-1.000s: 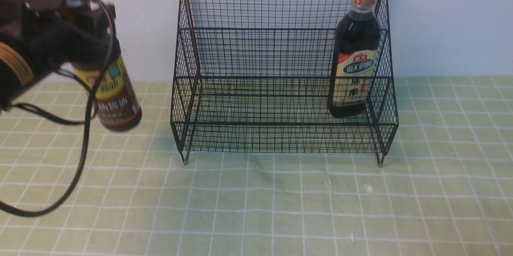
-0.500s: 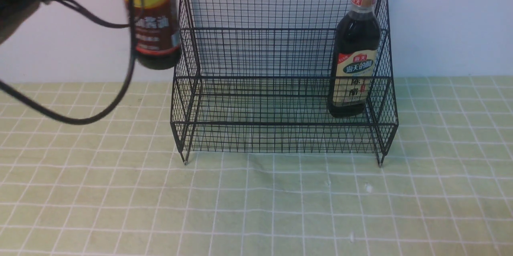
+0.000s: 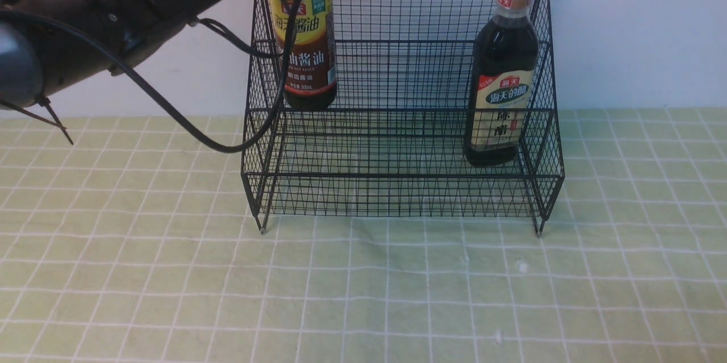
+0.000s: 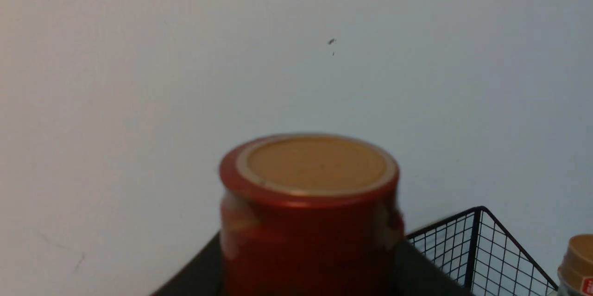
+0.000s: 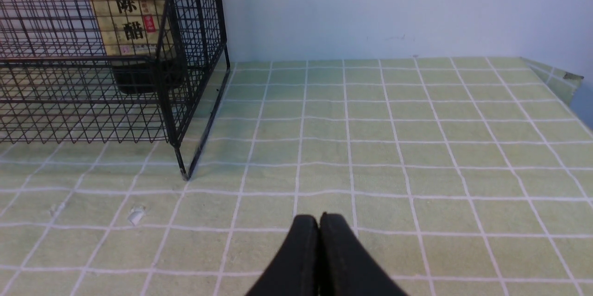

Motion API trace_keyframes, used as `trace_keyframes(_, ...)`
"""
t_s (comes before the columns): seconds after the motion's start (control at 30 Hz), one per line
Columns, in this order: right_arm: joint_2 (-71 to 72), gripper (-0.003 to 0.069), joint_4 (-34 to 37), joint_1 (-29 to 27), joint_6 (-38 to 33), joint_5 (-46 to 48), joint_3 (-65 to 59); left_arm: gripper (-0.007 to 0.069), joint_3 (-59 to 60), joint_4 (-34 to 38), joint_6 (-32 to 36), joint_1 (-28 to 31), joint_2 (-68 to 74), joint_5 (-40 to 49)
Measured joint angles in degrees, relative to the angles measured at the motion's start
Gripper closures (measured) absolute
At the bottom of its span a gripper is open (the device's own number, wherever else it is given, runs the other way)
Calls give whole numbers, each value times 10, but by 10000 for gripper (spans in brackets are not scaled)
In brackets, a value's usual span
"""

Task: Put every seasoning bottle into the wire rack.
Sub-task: Use the left arm to put the condiment bottle back on the shelf

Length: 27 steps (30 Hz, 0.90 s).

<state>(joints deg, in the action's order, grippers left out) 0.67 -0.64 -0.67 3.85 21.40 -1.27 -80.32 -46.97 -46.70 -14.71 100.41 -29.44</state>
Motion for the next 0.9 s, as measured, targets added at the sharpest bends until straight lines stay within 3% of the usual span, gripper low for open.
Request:
trace_keyframes(0.23, 0, 672, 0, 0, 0, 0, 0, 375, -3, -2, -2, 0, 6, -19)
trace_keyframes(0.5, 0, 672, 0, 0, 0, 0, 0, 375, -6, -22, 73, 0, 17, -20)
trace_keyframes(0.8, 0, 672, 0, 0, 0, 0, 0, 375, -4, -27, 73, 0, 26, -20)
trace_keyframes(0.9, 0, 672, 0, 0, 0, 0, 0, 375, -4, -26, 44, 0, 39, -20)
